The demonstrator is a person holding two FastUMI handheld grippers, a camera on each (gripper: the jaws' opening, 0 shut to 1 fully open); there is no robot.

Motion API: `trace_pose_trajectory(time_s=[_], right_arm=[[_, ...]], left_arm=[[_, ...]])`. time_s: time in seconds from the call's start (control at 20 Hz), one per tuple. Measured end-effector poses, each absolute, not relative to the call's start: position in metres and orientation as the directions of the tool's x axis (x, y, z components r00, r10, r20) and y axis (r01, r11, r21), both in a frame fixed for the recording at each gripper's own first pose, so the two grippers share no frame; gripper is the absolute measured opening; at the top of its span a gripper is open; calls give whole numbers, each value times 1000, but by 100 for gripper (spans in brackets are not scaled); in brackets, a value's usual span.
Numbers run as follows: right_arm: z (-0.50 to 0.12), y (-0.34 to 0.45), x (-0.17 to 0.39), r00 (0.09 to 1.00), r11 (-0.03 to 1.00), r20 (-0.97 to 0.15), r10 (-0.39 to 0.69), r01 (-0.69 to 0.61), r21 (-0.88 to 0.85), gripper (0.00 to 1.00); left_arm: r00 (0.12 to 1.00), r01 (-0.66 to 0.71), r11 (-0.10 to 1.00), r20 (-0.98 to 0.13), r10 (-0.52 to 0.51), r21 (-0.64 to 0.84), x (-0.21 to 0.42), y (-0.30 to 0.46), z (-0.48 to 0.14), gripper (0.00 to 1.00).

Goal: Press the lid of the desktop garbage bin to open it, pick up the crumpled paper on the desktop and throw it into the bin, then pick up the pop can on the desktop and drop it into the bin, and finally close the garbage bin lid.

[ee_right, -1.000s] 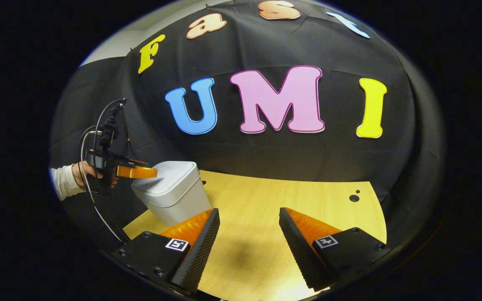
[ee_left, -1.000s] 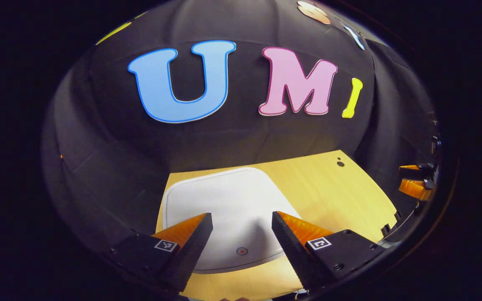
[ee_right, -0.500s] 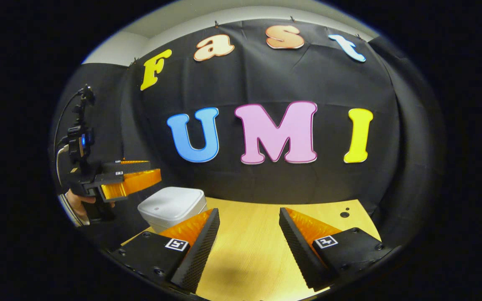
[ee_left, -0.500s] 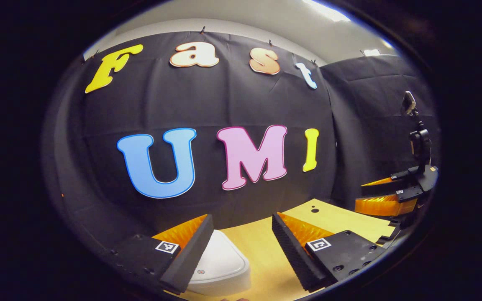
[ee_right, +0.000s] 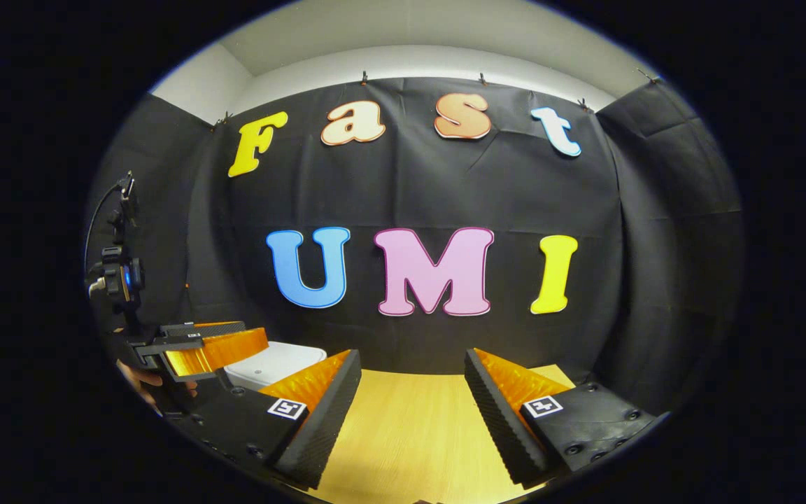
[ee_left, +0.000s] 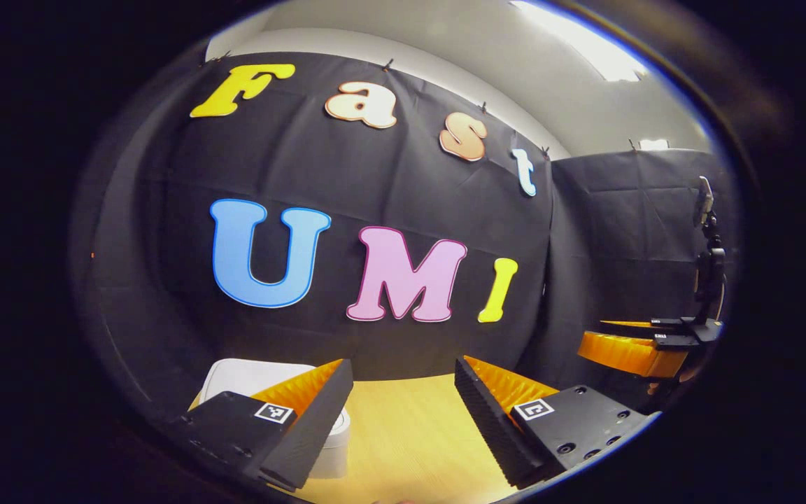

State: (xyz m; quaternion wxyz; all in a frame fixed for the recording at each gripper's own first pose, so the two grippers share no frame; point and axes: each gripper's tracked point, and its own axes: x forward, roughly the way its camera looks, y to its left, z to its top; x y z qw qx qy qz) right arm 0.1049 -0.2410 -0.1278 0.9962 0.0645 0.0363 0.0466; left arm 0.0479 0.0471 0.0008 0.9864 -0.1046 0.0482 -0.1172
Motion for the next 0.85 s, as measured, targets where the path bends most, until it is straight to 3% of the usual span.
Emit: trace_pose_trajectory(time_s=[0.25,0.4,0.6,0.7,0.85], right_arm=[[-114,-267,108,994,987,34,107,-110,117,96],[-119,-281,103,990,980,31,141,-144,135,96],[-144,-291,91,979,965,-10,203,-199,169,96],[-162,-287,88,966,955,-59,253,-240,177,96],[-157,-290,89,967,956,-67,247,-232,177,96]], left_arm=[[994,89,985,-44,-96,-145,27,48,3,94],[999,14,991,-36,-19,-134,11,32,0,94],[992,-87,988,-104,74,-127,-10,17,-18,94],[990,-104,991,-104,94,-90,-18,10,-18,94],[993,-98,993,-66,93,-69,-24,4,-4,94]])
